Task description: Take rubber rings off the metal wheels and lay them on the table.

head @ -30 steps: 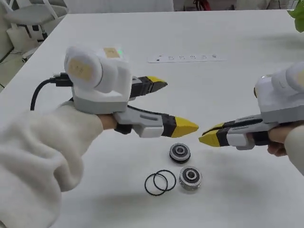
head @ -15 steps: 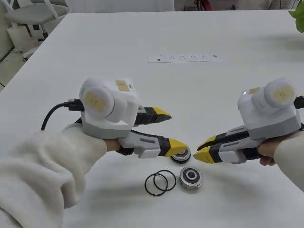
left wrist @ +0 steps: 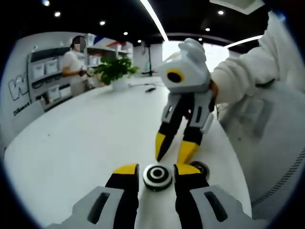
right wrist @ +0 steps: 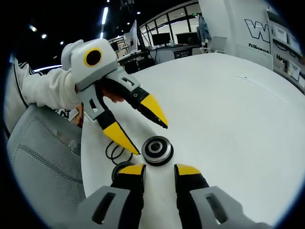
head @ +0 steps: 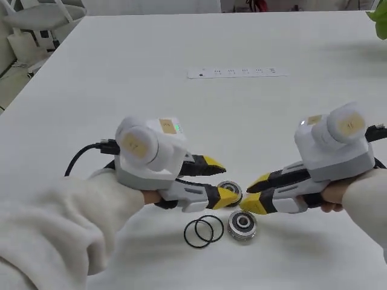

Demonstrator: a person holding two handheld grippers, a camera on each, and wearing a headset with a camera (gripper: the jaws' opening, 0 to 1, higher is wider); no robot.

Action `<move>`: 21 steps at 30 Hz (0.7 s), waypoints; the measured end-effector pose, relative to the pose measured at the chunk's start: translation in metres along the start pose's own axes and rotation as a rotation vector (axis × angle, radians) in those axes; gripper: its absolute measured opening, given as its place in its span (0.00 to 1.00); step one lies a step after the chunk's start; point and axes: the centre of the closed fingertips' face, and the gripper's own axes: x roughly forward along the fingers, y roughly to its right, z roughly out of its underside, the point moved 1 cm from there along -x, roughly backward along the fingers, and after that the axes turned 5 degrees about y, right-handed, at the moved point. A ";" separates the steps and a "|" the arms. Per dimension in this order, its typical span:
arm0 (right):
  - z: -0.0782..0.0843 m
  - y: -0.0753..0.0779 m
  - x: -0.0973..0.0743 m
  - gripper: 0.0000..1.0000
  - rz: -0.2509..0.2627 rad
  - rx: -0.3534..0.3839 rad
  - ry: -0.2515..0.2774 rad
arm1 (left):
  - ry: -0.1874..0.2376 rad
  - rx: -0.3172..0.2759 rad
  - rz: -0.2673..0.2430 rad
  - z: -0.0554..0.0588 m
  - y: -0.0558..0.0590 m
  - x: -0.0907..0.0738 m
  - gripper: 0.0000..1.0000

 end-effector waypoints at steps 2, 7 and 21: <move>-0.001 0.000 0.001 0.22 0.001 0.001 0.005 | -0.005 0.003 -0.002 0.002 -0.001 0.001 0.23; -0.003 -0.002 0.003 0.23 -0.005 0.002 0.019 | -0.017 0.000 0.000 0.007 0.000 0.002 0.21; -0.007 -0.001 0.007 0.23 0.002 -0.033 0.041 | -0.026 -0.022 0.004 0.013 0.001 0.006 0.15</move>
